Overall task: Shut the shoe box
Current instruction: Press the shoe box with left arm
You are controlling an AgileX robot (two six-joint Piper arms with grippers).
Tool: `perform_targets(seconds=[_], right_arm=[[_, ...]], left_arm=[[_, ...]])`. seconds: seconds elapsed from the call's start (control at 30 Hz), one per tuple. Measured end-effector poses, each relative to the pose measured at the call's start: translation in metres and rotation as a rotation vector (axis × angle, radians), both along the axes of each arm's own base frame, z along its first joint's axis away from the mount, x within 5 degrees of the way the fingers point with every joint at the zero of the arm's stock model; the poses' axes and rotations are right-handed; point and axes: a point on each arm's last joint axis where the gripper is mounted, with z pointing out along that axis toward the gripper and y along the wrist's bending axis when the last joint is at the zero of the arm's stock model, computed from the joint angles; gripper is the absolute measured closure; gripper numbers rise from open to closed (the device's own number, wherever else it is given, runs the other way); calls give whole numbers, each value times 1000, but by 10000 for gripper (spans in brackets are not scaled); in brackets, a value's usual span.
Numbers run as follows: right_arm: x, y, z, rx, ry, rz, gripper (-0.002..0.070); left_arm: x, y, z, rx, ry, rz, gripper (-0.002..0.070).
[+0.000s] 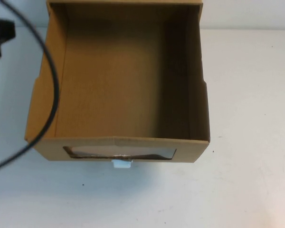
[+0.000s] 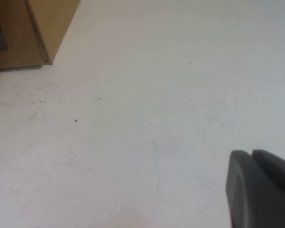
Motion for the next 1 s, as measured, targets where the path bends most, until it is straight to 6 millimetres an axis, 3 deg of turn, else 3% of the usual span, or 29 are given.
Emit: perform_targets(seconds=[0.1, 0.23, 0.47, 0.63, 0.77, 1.0], right_arm=[[0, 0, 0, 0, 0, 0, 690], [0, 0, 0, 0, 0, 0, 690], [0, 0, 0, 0, 0, 0, 690], [0, 0, 0, 0, 0, 0, 690], [0, 0, 0, 0, 0, 0, 690], [0, 0, 0, 0, -2, 0, 690]], left_arm=[[49, -7, 23, 44, -2, -60, 680], [114, -17, 36, 72, 31, -130, 680], [198, -39, 31, 80, 101, -258, 680], [231, -61, 24, 89, 117, -305, 680], [249, -75, 3, 140, 146, -298, 680], [255, -80, -10, 141, 199, -303, 680]])
